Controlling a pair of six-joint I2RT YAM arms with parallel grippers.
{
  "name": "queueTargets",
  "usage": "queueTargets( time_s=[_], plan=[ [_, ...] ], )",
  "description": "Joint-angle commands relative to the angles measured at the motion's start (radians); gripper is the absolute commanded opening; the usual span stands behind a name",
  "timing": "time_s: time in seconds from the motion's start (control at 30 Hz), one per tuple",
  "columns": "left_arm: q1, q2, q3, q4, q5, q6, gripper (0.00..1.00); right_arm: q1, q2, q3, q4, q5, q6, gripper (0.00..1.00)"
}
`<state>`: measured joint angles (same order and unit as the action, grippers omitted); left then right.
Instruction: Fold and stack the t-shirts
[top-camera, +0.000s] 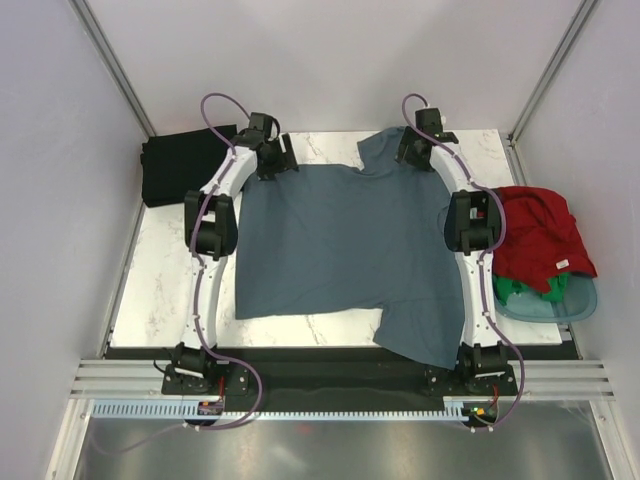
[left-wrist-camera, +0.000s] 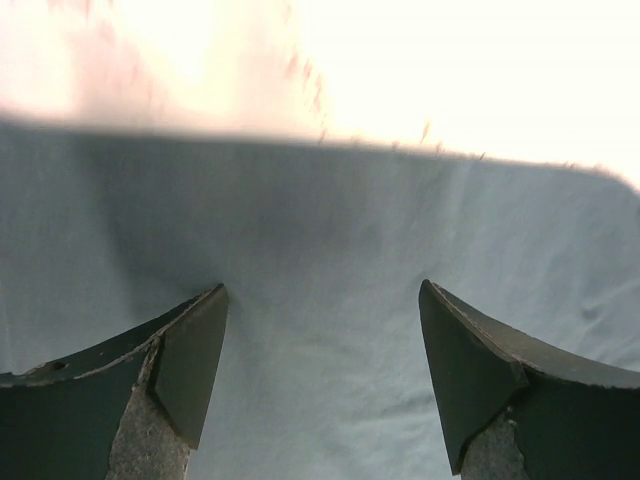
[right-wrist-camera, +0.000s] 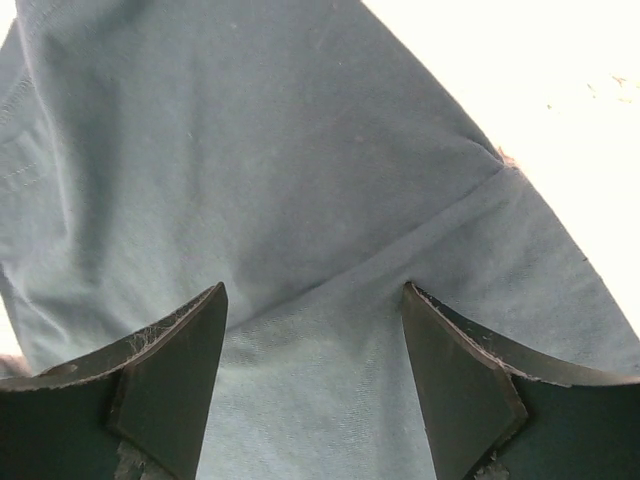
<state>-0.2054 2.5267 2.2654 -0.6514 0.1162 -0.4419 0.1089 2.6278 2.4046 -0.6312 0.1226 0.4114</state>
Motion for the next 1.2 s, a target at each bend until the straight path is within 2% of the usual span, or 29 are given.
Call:
queueTargets(
  time_s=[0.0, 0.13, 0.23, 0.33, 0.37, 0.4, 0.43, 0.47, 0.5, 0.53, 0.57, 0.6, 0.63, 0.67, 0.73, 0.8, 0.83, 0.87, 0.93, 0.97, 1.03, 1.17],
  plan=[
    [-0.003, 0.034, 0.157, -0.074, 0.037, -0.003, 0.84, -0.005, 0.008, 0.007, 0.017, -0.076, 0.041, 0.78],
    [-0.009, -0.124, 0.080, -0.074, 0.011, 0.002, 0.86, 0.002, -0.135, -0.103, 0.085, -0.104, 0.038, 0.79],
    [-0.014, -0.319, -0.054, -0.074, -0.018, 0.020, 0.87, 0.003, -0.257, -0.154, 0.088, -0.110, 0.035, 0.81],
    [-0.017, -0.550, -0.275, -0.068, -0.042, 0.016, 0.87, 0.006, -0.406, -0.270, 0.088, -0.113, 0.037, 0.81],
    [-0.020, -0.604, -0.403, -0.062, -0.059, 0.015, 0.87, 0.009, -0.492, -0.316, 0.087, -0.112, 0.037, 0.81],
    [-0.028, -0.726, -0.475, -0.056, -0.067, 0.011, 0.87, 0.012, -0.537, -0.367, 0.085, -0.113, 0.046, 0.81],
    [-0.029, -0.780, -0.547, -0.050, -0.070, -0.001, 0.87, 0.015, -0.627, -0.481, 0.087, -0.118, 0.047, 0.81],
    [-0.032, -0.848, -0.693, -0.034, -0.075, -0.010, 0.87, 0.023, -0.672, -0.542, 0.082, -0.117, 0.053, 0.81],
    [-0.038, -0.903, -0.767, -0.030, -0.078, -0.021, 0.87, 0.029, -0.719, -0.606, 0.082, -0.117, 0.058, 0.81],
    [-0.042, -1.022, -0.840, -0.028, -0.082, -0.040, 0.87, 0.035, -0.805, -0.731, 0.082, -0.121, 0.064, 0.81],
    [-0.045, -1.081, -0.983, -0.030, -0.098, -0.049, 0.87, 0.049, -0.848, -0.795, 0.080, -0.121, 0.067, 0.81],
    [-0.048, -1.139, -1.057, -0.033, -0.113, -0.063, 0.87, 0.058, -0.891, -0.856, 0.079, -0.120, 0.073, 0.81],
    [-0.046, -1.275, -1.131, -0.034, -0.113, -0.102, 0.87, 0.069, -0.972, -0.975, 0.080, -0.120, 0.078, 0.81],
    [-0.046, -1.337, -1.265, -0.048, -0.153, -0.125, 0.87, 0.093, -1.014, -1.034, 0.083, -0.120, 0.081, 0.81],
    [-0.046, -1.521, -1.375, -0.080, -0.170, -0.217, 0.87, 0.130, -1.134, -1.215, 0.096, -0.117, 0.095, 0.81],
    [-0.051, -1.646, -1.507, -0.120, -0.173, -0.288, 0.83, 0.198, -1.210, -1.336, 0.129, -0.100, 0.136, 0.81],
    [-0.058, -1.702, -1.550, -0.126, -0.191, -0.382, 0.81, 0.219, -1.276, -1.443, 0.143, -0.095, 0.156, 0.81],
    [-0.078, -1.824, -1.637, -0.126, -0.225, -0.427, 0.78, 0.265, -1.304, -1.490, 0.171, -0.084, 0.191, 0.80],
    [-0.129, -1.904, -1.693, -0.146, -0.257, -0.544, 0.77, 0.299, -1.371, -1.607, 0.200, -0.077, 0.225, 0.80],
    [-0.191, -1.915, -1.690, -0.180, -0.339, -0.588, 0.77, 0.329, -1.387, -1.636, 0.218, -0.075, 0.251, 0.80],
    [-0.222, -1.883, -1.676, -0.264, -0.432, -0.671, 0.82, 0.347, -1.411, -1.684, 0.226, -0.077, 0.267, 0.80],
    [-0.244, -1.783, -1.736, -0.272, -0.400, -0.765, 0.86, 0.379, -1.422, -1.691, 0.209, -0.080, 0.267, 0.80]
  ],
)
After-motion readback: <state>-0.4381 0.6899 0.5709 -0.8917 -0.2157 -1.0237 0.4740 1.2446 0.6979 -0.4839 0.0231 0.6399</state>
